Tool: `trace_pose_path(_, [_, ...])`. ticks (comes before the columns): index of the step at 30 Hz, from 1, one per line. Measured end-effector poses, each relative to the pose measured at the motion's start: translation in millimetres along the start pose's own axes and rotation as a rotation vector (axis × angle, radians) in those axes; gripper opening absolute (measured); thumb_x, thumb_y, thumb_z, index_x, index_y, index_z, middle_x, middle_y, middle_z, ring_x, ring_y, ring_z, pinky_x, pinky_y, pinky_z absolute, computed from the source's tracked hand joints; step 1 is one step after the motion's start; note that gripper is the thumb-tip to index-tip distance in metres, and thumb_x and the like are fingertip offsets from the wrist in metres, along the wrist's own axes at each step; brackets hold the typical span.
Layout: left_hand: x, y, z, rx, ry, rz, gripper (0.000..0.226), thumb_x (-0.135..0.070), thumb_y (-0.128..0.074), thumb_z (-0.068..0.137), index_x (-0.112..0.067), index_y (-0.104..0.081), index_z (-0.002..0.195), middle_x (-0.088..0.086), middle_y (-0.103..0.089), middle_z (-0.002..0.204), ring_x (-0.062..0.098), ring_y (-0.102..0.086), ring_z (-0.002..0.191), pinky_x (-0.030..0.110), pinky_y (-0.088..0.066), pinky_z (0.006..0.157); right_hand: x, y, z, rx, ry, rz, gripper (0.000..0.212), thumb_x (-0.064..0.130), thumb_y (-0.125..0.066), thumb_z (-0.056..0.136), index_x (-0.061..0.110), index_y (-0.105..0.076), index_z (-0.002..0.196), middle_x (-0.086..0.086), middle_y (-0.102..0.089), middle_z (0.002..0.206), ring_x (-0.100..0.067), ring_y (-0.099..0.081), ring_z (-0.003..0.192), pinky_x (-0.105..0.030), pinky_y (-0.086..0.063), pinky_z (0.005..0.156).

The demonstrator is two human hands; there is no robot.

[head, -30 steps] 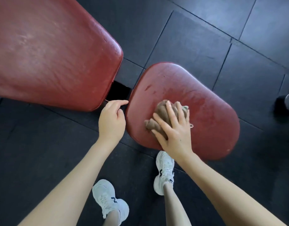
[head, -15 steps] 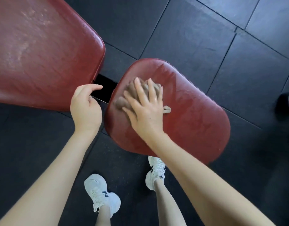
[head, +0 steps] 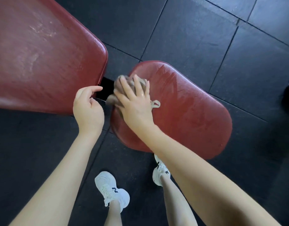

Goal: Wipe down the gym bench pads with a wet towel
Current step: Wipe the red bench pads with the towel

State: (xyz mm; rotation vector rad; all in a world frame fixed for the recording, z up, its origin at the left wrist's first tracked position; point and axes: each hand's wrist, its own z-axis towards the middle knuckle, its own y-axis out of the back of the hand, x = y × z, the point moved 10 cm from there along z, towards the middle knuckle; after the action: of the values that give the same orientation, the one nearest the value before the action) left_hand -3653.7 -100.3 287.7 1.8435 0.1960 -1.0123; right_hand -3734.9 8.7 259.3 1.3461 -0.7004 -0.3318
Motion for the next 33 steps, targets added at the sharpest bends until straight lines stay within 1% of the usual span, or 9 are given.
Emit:
trace_pose_path(3, [-3,2,-3,0.015,-0.011,0.037,0.051,0.014,-0.031,0.077,-0.011,-0.064,0.106,-0.003,-0.056,0.111,0.013,-0.054,0.106,0.019,-0.04,0.089,34,-3,-79,0.1,0.246,-0.05,0.043,0.021,-0.07,0.078,0.02,-0.062,0.12,-0.009,-0.044,0.145,-0.047,-0.036,0.131,-0.066,-0.018,0.11])
trace_pose_path(7, [-9,-3,-14,0.062,-0.03,0.079,0.051,0.015,-0.032,0.077,-0.01,-0.064,0.107,0.002,-0.058,0.111,0.016,-0.054,0.105,0.019,-0.037,0.085,21,0,-78,0.175,0.33,-0.109,0.048,0.02,-0.06,0.079,0.022,-0.058,0.126,-0.01,-0.044,0.146,-0.044,-0.042,0.13,-0.062,-0.028,0.108])
trace_pose_path(13, [-15,-21,-19,0.155,-0.054,0.096,0.04,0.003,-0.038,0.09,-0.013,-0.06,0.118,-0.003,-0.057,0.118,0.02,-0.055,0.108,0.032,-0.043,0.093,-26,6,21,0.106,0.236,-0.175,0.053,0.026,-0.068,0.082,0.023,-0.054,0.133,-0.008,-0.041,0.149,-0.04,-0.038,0.134,-0.059,-0.029,0.108])
trace_pose_path(16, [-22,-43,-22,0.243,-0.118,0.193,0.036,-0.013,-0.042,0.096,-0.015,-0.053,0.131,0.004,-0.051,0.136,0.023,-0.045,0.126,0.037,-0.033,0.107,-64,18,27,0.062,0.128,-0.122,0.05,0.019,-0.07,0.08,0.02,-0.058,0.128,-0.011,-0.044,0.146,-0.043,-0.041,0.131,-0.059,-0.033,0.106])
trace_pose_path(21, [-38,-95,-45,0.454,-0.24,0.522,0.06,-0.052,-0.045,0.09,-0.034,-0.027,0.145,0.019,-0.007,0.156,0.034,-0.006,0.144,0.047,-0.016,0.114,-178,53,-77,-0.003,-0.214,-0.012,0.042,0.012,-0.06,0.087,0.013,-0.057,0.129,-0.015,-0.038,0.149,-0.046,-0.034,0.133,-0.057,-0.032,0.106])
trace_pose_path(23, [-36,-107,-50,0.477,-0.232,0.654,0.079,-0.068,-0.043,0.081,-0.037,-0.013,0.148,0.022,0.006,0.155,0.036,0.003,0.144,0.052,-0.01,0.114,-201,67,-149,0.002,-0.341,-0.002,0.039,0.021,-0.047,0.094,0.014,-0.054,0.131,-0.014,-0.034,0.151,-0.043,-0.029,0.137,-0.058,-0.033,0.105])
trace_pose_path(26, [-33,-114,-52,0.482,-0.227,0.735,0.09,-0.075,-0.041,0.076,-0.037,-0.004,0.148,0.023,0.013,0.154,0.037,0.007,0.143,0.056,-0.01,0.113,-208,76,-210,-0.008,-0.496,0.015,0.041,0.025,-0.04,0.095,0.011,-0.055,0.131,-0.019,-0.035,0.149,-0.046,-0.029,0.135,-0.062,-0.037,0.1])
trace_pose_path(29, [-35,-115,-53,0.467,-0.249,0.764,0.09,-0.073,-0.041,0.077,-0.034,-0.004,0.149,0.027,0.011,0.153,0.041,0.004,0.142,0.058,-0.016,0.111,-200,71,-160,-0.092,-0.566,-0.004,0.04,0.028,-0.044,0.092,0.009,-0.063,0.122,-0.021,-0.044,0.143,-0.051,-0.039,0.128,-0.063,-0.035,0.101])
trace_pose_path(33, [-36,-117,-51,0.446,-0.272,0.769,0.089,-0.071,-0.042,0.077,-0.032,-0.007,0.149,0.029,0.008,0.152,0.043,0.001,0.142,0.059,-0.021,0.108,-170,53,-51,-0.107,-0.433,-0.061,0.044,0.036,-0.042,0.088,0.015,-0.067,0.117,-0.015,-0.055,0.136,-0.047,-0.049,0.122,-0.061,-0.034,0.102])
